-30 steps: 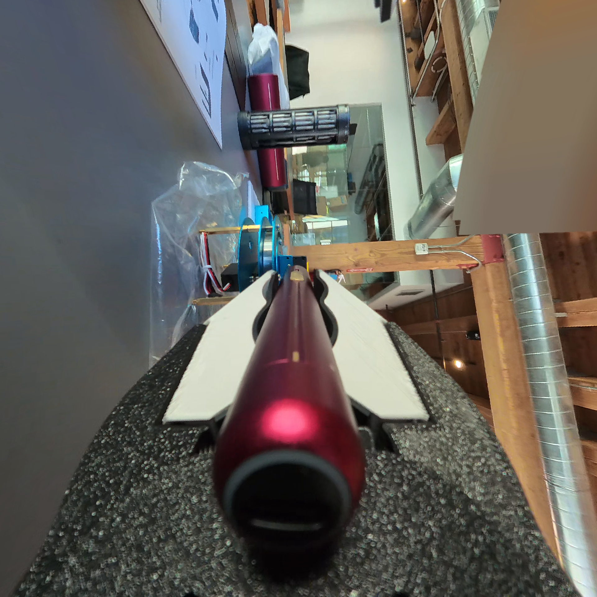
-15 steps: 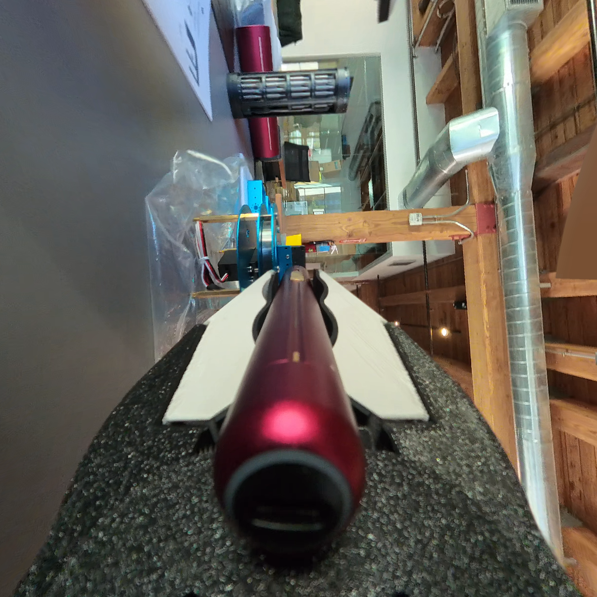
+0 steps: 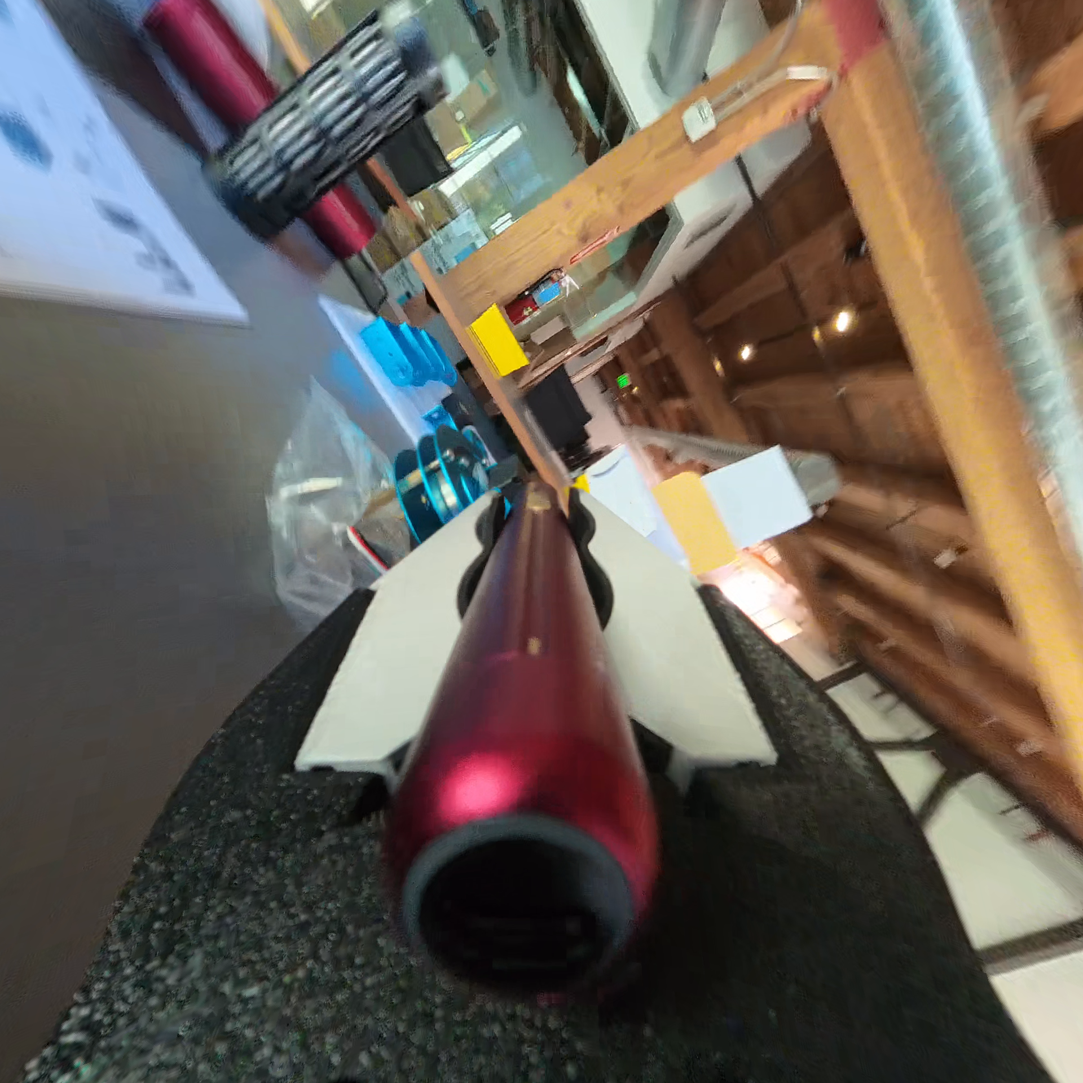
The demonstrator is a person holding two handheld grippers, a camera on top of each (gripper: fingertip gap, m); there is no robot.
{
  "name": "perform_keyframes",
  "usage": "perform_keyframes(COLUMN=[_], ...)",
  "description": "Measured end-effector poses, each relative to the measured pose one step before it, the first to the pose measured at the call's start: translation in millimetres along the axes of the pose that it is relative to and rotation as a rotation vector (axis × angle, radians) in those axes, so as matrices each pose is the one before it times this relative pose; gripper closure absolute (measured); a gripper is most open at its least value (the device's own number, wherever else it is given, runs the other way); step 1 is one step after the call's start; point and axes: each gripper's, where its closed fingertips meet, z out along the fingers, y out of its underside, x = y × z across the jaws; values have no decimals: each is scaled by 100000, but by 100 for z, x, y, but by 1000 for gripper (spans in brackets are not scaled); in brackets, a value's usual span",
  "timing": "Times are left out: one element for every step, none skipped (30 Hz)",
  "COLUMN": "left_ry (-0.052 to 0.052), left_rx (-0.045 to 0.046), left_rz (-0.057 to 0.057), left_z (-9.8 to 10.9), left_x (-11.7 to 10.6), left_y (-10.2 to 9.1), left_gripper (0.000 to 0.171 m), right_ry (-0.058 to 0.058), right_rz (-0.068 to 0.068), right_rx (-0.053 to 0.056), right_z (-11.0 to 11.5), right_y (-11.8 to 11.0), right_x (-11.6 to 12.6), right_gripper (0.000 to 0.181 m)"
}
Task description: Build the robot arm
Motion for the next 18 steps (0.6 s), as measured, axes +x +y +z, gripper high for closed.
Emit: perform_keyframes(left_ry=[1336, 2260, 2647, 2160, 1328, 844, 817, 914, 802, 725, 758, 782, 1029, 1208, 756, 694, 1662, 2710], left_rx=[1962, 1314, 578, 289, -59, -1326, -2723, -3028, -2678, -2622, -3065, -3633, -4239, -4471, -4023, -3537, -3233, -2832], left_rz=[-4386, -4462, -3780, -2661, -1428, -299, 668, 1447, 1834, 1928, 2032, 2248, 2693, 3279, 3363, 2910, 2267, 1701], left_z=[-528, -451, -379, -300, -168, -72, -65, -158, -317, -418, -471, -485, -459, -456, -506, -543, -555, -511], left_x=[-89, 135, 312, 332, 285, 279, 340, 442, 449, 408, 338, 262, 209, 185, 110, 105, 270, 441], left_y=[-697, -552, -391, -258, -150, 25, 153, 76, -113, -225, -252, -185, -104, -57, -77, -62, 55, 211], left_gripper=[149, 149, 149, 149, 149, 149, 149, 149, 149, 149, 149, 149, 149, 149, 149, 149, 148, 148], right_ry=[1923, 1017, 430, 898, 2029, 2920, 2593, 2792, 2840, 3280, 2457, 1297, 845, 139, -1282, -2473, -2773, -4425], right_rz=[11275, 13457, 15625, 15960, 13613, 11289, 9872, 7592, 4185, 2383, 3170, 3878, 3045, 2525, 1988, -161, -3522, -6929], right_rx=[161, 137, 204, 1165, 1372, 1106, 1573, 2178, 2324, 2032, 2397, 2626, 2936, 2063, 1113, 1447, 403, 1420], right_z=[-8, 15, 28, -46, -125, -208, -303, -394, -414, -421, -434, -390, -336, -268, -243, -256, -203, -255], right_y=[-310, -196, -70, -37, 4, 47, -9, -104, -186, -210, -330, -443, -650, -688, -633, -675, -572, -737], right_x=[812, 846, 731, 692, 679, 603, 345, 158, -39, -46, -136, -170, -87, -11, -33, -30, 84, -20], right_gripper=[162, 161, 161, 161, 161, 161, 161, 161, 162, 161, 161, 161, 161, 160, 161, 161, 161, 161])
